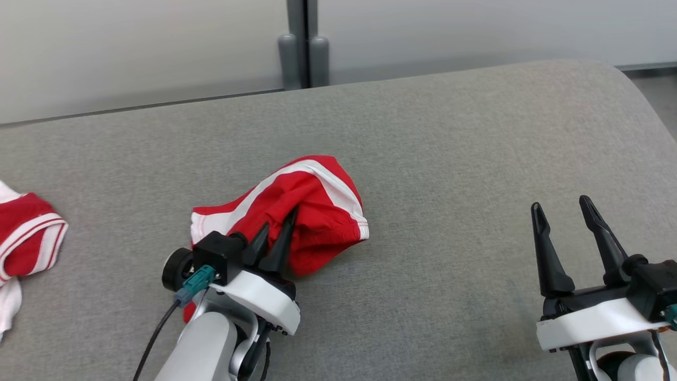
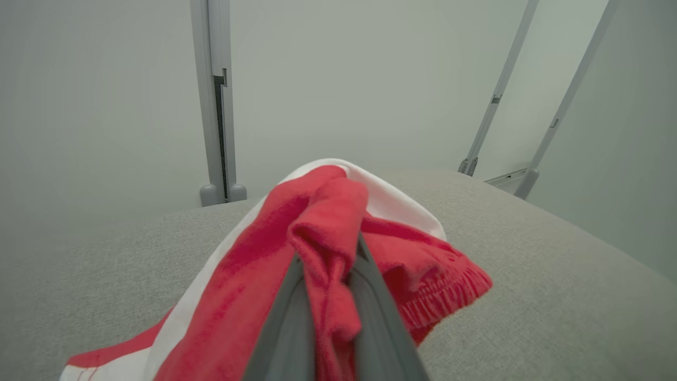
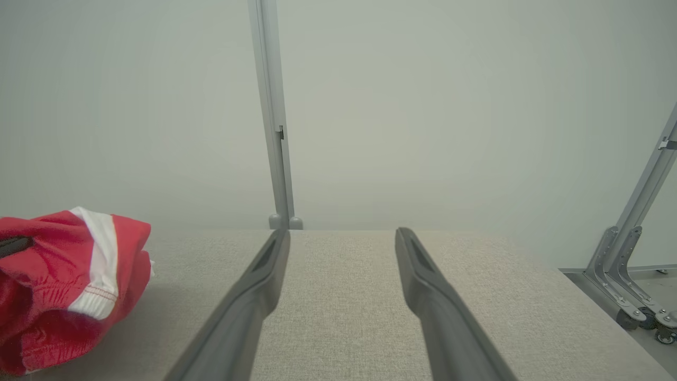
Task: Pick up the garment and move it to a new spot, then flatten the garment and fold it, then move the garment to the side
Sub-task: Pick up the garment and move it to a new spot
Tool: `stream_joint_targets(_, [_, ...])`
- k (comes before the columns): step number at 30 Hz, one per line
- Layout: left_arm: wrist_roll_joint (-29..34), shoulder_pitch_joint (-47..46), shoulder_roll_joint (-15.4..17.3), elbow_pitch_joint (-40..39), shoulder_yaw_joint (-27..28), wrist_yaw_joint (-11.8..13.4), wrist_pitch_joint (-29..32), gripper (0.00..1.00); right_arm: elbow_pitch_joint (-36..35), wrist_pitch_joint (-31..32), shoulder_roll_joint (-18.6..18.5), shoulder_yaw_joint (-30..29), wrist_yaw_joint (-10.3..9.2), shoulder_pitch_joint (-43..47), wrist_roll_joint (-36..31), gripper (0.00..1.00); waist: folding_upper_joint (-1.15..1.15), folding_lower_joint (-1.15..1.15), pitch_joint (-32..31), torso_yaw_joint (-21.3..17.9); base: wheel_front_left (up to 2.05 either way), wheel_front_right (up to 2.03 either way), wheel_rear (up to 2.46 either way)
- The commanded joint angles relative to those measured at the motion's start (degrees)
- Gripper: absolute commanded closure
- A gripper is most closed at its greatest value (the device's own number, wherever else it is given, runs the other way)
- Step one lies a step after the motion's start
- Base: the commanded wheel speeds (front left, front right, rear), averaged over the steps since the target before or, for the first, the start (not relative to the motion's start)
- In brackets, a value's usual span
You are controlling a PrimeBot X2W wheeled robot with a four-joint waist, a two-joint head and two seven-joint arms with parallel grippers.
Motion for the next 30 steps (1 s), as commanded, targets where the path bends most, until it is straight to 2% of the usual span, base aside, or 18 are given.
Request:
stream_joint_targets(1, [-0.55, -0.9, 0.31, 0.61, -0.56, 0.7, -0.17, 1.0, -0.04, -0.52, 0.14, -0.13, -0.02, -0.51, 0.19, 0.0, 0.0, 0.0, 3.42, -4.11, 0.0, 0.0, 0.0])
stream_joint_targets(7, [-7.52, -2.48, 0.11, 4.59, -8.3, 3.43, -0.59, 1.0, 0.11, -1.38, 0.7, -0.5, -0.01, -0.94, -0.2, 0.0, 0.0, 0.0, 6.41, -6.82, 0.0, 0.0, 0.0])
stream_joint_targets(8, [-8.4, -2.76, 0.12, 5.23, -9.28, 3.81, -0.6, 0.95, 0.19, -1.63, 0.78, -0.54, -0.01, -1.06, -0.29, 0.0, 0.0, 0.0, 6.63, -6.91, 0.0, 0.0, 0.0])
stream_joint_targets(9, [-9.08, -3.04, 0.15, 5.67, -10.29, 4.13, -0.79, 0.55, 0.27, -1.74, 0.84, -0.58, -0.02, -1.07, -0.4, 0.0, 0.0, 0.0, 6.74, -6.95, 0.0, 0.0, 0.0])
stream_joint_targets(10, [-9.42, -3.35, 0.11, 6.0, -11.22, 4.36, -0.98, 0.0, 0.4, -1.73, 0.9, -0.65, -0.01, -1.1, -0.53, 0.0, 0.0, 0.0, 6.79, -6.92, 0.0, 0.0, 0.0])
stream_joint_targets(15, [-9.89, -3.72, 0.12, 5.76, -15.16, 4.18, -2.0, 0.0, 1.1, -2.02, 1.04, -1.02, -0.01, -1.4, -0.91, 0.0, 0.0, 0.0, 5.31, -5.39, 0.0, 0.0, 0.0])
stream_joint_targets(19, [-9.1, -2.01, 0.14, 3.06, -15.95, 4.54, -2.57, 0.0, 1.43, -1.66, 1.05, -0.97, -0.02, -0.76, -0.96, 0.0, 0.0, 0.0, 2.99, -3.6, 0.0, 0.0, 0.0])
stream_joint_targets(24, [-8.51, 0.36, 1.34, -0.92, -14.07, 6.16, -2.85, 0.0, 1.71, -1.14, 0.71, -0.98, -0.02, 0.44, -0.73, 0.0, 0.0, 0.0, 0.45, -1.48, 0.0, 0.0, 0.0])
stream_joint_targets(30, [-8.55, 4.47, 4.1, -7.16, -7.65, 9.45, -2.92, 0.0, 1.65, -0.31, 0.05, -0.8, -0.01, 1.94, -0.06, 0.0, 0.0, 0.0, -2.74, 1.49, 0.0, 0.0, 0.0])
